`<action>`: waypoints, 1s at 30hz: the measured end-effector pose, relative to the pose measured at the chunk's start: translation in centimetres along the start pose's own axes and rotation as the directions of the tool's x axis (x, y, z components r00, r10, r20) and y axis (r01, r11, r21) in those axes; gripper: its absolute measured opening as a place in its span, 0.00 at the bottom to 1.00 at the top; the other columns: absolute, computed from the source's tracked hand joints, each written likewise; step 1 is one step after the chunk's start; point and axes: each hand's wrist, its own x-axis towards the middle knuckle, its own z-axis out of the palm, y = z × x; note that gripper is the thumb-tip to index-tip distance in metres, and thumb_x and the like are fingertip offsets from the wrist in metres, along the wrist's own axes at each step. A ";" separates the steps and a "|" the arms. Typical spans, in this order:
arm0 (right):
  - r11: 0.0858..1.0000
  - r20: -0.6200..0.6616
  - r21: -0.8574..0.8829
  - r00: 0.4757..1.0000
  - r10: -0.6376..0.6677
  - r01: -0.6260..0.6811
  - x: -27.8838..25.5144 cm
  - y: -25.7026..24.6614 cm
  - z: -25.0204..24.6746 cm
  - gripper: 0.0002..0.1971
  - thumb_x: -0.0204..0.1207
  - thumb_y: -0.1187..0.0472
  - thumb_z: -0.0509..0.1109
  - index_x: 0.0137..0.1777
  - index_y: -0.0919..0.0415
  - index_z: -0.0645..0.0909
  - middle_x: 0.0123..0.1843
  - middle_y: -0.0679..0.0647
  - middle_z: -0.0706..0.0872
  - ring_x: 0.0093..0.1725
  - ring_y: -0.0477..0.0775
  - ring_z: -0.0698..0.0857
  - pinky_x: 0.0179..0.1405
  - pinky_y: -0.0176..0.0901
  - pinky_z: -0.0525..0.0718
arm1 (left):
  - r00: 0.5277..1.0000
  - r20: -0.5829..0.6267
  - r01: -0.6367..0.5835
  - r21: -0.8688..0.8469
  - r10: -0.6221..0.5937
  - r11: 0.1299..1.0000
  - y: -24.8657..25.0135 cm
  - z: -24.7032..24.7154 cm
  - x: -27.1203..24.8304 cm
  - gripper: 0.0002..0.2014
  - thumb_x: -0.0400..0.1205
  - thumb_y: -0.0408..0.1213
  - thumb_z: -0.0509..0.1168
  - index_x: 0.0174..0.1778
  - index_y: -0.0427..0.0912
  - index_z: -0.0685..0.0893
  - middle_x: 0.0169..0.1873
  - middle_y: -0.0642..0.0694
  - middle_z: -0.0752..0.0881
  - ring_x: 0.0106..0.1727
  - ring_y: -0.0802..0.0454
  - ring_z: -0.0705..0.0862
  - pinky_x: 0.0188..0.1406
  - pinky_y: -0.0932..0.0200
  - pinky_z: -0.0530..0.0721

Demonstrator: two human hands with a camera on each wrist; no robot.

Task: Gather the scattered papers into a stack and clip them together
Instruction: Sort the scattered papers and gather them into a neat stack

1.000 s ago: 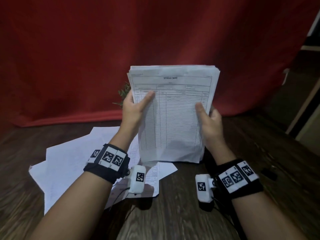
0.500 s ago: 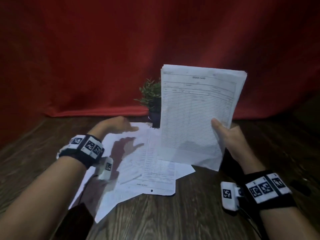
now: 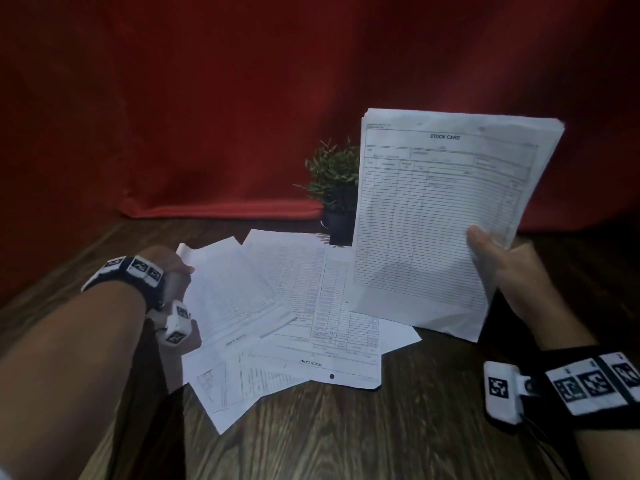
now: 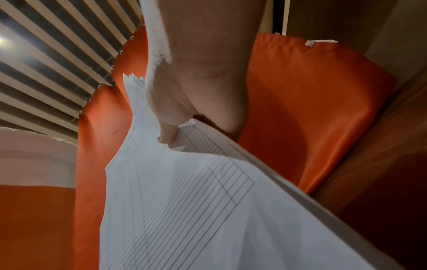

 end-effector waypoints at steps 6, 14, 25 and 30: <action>0.999 -0.029 -0.016 0.999 -0.037 0.036 0.2 -0.2 -0.8 0.08 0.85 0.54 0.72 0.59 0.52 0.90 0.59 0.50 0.94 0.61 0.51 0.93 0.67 0.57 0.86 | 0.972 0.059 -0.162 -0.536 0.228 0.828 1.0 0.8 -1.8 0.09 0.80 0.31 0.79 0.50 0.30 0.89 0.38 0.29 0.89 0.32 0.40 0.88 0.29 0.53 0.85; 1.000 -0.037 -0.005 0.999 -0.007 0.007 0.3 -0.1 -0.9 0.07 0.85 0.53 0.73 0.55 0.54 0.91 0.56 0.48 0.95 0.58 0.50 0.94 0.64 0.55 0.87 | 0.938 -0.082 -0.333 -0.492 0.337 0.805 10.7 3.9 -3.9 0.19 0.77 0.42 0.82 0.57 0.40 0.86 0.50 0.38 0.93 0.45 0.43 0.91 0.41 0.49 0.89; 1.000 -0.025 0.025 1.000 0.006 -0.006 0.8 0.2 -0.6 0.08 0.85 0.54 0.73 0.53 0.57 0.91 0.53 0.50 0.96 0.54 0.51 0.95 0.59 0.50 0.87 | 0.952 -0.094 -0.268 0.204 0.291 0.942 15.0 6.1 -4.5 0.23 0.80 0.53 0.78 0.62 0.39 0.89 0.65 0.39 0.90 0.65 0.35 0.89 0.63 0.44 0.88; 1.000 -0.025 0.025 1.000 0.002 -0.001 1.2 0.4 -0.8 0.10 0.84 0.52 0.75 0.53 0.58 0.92 0.54 0.52 0.96 0.56 0.54 0.94 0.62 0.51 0.86 | 0.952 -0.217 -0.234 -0.061 0.216 0.970 14.0 6.1 -4.2 0.14 0.82 0.36 0.71 0.62 0.37 0.88 0.65 0.35 0.89 0.66 0.32 0.88 0.69 0.40 0.85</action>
